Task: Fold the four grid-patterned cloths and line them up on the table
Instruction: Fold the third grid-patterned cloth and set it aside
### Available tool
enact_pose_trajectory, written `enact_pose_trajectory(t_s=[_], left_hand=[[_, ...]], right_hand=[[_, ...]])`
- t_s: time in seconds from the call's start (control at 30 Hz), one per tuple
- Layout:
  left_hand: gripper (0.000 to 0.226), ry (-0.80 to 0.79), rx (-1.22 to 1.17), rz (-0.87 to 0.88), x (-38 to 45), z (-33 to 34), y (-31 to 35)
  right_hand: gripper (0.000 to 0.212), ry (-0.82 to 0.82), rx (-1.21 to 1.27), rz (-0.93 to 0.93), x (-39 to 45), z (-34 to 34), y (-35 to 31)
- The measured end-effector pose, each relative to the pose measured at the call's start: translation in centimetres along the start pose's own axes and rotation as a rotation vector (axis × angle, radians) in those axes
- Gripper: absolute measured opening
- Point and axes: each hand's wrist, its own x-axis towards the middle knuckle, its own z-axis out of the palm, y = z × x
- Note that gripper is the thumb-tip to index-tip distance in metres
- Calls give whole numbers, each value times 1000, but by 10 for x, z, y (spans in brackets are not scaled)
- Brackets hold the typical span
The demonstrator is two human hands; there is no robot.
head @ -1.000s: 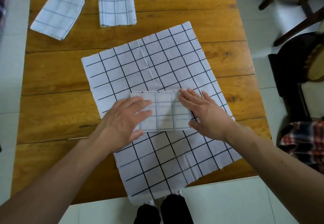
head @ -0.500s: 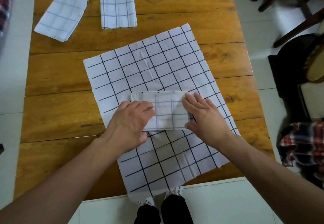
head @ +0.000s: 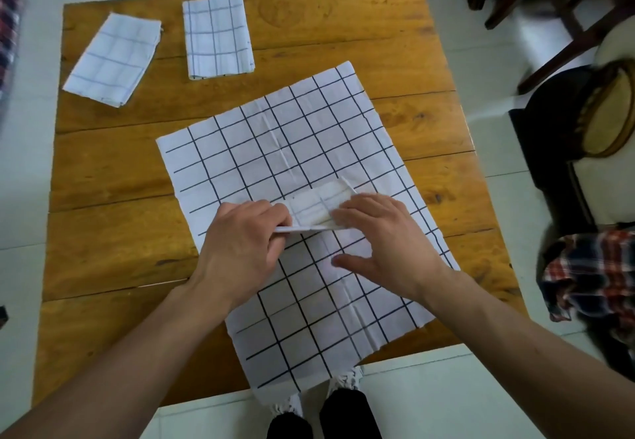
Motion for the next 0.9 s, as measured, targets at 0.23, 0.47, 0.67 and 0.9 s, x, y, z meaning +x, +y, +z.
enact_pose_trajectory(t_s=[0.23,0.47,0.67,0.9], left_hand=[[18,64,-21,55,-7,-76,26],[26,152,94,243,-17,-186,65],[21,186,172,346,-37,-293,112],[27,357,-25,406,-70,-372,167]], right_hand=[[6,207,62,-22,-5,-73,-39],[5,263,14,-48,-27,-185,-103],[13,248,-90,-57,-68,-290,-171],[9,402,-197,-14,-133,-376,-246]])
